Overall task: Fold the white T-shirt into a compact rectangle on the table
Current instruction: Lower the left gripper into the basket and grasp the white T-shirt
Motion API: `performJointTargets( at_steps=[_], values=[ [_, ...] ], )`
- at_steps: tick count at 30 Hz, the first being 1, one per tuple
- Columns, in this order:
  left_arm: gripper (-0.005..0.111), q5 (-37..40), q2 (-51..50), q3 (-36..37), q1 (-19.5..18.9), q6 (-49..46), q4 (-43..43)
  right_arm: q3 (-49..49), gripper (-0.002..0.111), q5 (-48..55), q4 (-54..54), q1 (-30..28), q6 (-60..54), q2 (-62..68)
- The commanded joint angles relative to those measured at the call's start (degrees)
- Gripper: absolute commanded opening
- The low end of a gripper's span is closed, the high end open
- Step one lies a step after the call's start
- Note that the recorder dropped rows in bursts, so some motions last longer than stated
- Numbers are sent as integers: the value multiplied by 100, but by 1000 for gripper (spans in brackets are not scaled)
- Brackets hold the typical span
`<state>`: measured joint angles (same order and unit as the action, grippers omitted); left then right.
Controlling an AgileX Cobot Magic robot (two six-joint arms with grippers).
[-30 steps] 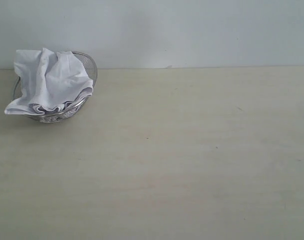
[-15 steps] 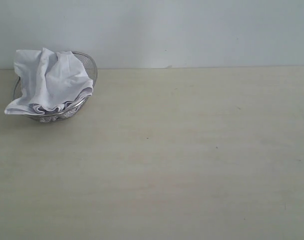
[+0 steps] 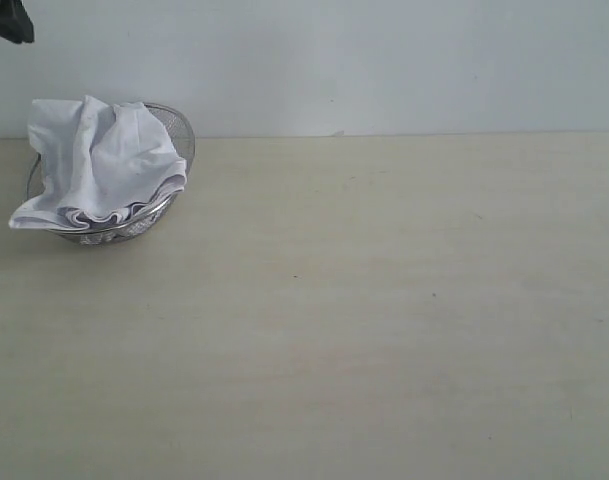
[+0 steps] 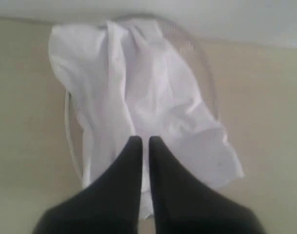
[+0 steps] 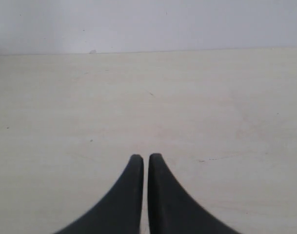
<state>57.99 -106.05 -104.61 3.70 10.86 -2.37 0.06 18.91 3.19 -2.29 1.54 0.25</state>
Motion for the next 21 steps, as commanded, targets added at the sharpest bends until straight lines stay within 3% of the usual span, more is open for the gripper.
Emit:
performJointTargets(
  at_steps=[1, 5, 10, 13, 17, 21],
  values=[
    [7, 1198, -1144, -1470, -119, -176, -22, -6, 0, -28, -18, 13, -21, -25],
    [27, 1198, -1724, -1989, -146, -176, 17, -6, 0, -28, -18, 13, -21, -25],
    [74, 1198, -2123, -2077, -118, 19, 237, -6, 0, -68, -18, 13, -21, -25],
    [91, 1198, -2366, -2077, -118, 202, 355, -6, 0, -42, -18, 13, -21, -25],
    [97, 1188, -2712, -2077, -118, 202, 899, -6, 0, -42, -18, 13, -21, -25],
    [97, 595, -3003, -2077, -118, 150, 1321, -6, 0, -42, -18, 13, -21, -25]
  ],
)
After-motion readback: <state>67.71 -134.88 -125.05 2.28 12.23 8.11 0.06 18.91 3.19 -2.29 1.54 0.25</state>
